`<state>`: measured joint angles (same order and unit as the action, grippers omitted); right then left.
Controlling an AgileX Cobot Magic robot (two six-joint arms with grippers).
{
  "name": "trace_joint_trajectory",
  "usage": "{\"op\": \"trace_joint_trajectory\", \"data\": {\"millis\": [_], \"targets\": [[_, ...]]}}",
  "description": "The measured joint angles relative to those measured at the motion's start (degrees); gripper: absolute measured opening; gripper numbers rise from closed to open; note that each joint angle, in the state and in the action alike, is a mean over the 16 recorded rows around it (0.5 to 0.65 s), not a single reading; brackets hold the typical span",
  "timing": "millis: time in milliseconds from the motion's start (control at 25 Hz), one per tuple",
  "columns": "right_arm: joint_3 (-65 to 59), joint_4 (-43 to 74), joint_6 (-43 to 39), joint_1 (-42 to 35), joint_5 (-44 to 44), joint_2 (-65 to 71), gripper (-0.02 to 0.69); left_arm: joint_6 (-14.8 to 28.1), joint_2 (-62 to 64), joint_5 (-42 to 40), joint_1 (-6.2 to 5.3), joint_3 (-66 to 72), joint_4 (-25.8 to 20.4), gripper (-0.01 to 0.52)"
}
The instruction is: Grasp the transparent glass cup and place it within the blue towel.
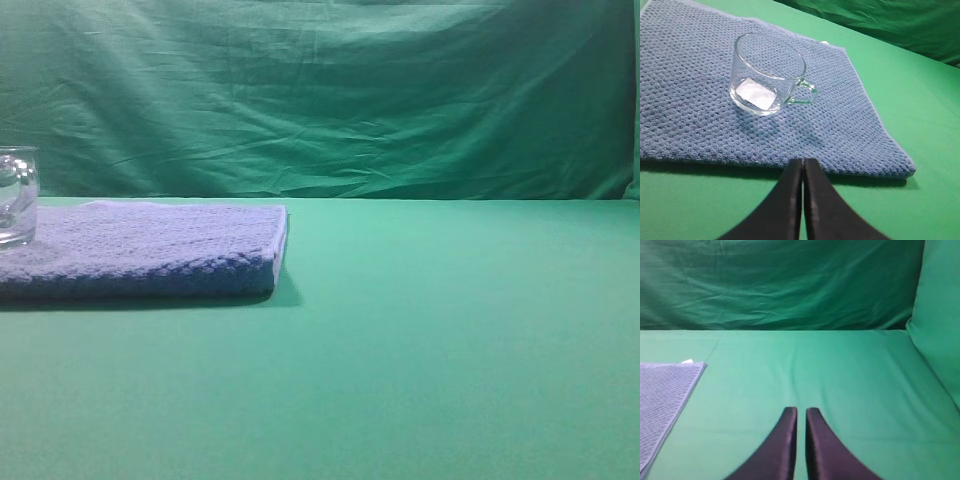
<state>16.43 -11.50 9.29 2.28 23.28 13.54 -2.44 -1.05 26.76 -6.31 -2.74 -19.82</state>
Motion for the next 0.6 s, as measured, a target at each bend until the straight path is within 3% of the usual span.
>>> {"op": "trace_joint_trajectory", "data": {"millis": [600], "targets": [[-16.9, -0.3, 0.4, -0.1, -1.5, -13.6, 0.053, 0.0, 0.0, 0.0, 0.0, 0.0, 0.0, 0.0]]}}
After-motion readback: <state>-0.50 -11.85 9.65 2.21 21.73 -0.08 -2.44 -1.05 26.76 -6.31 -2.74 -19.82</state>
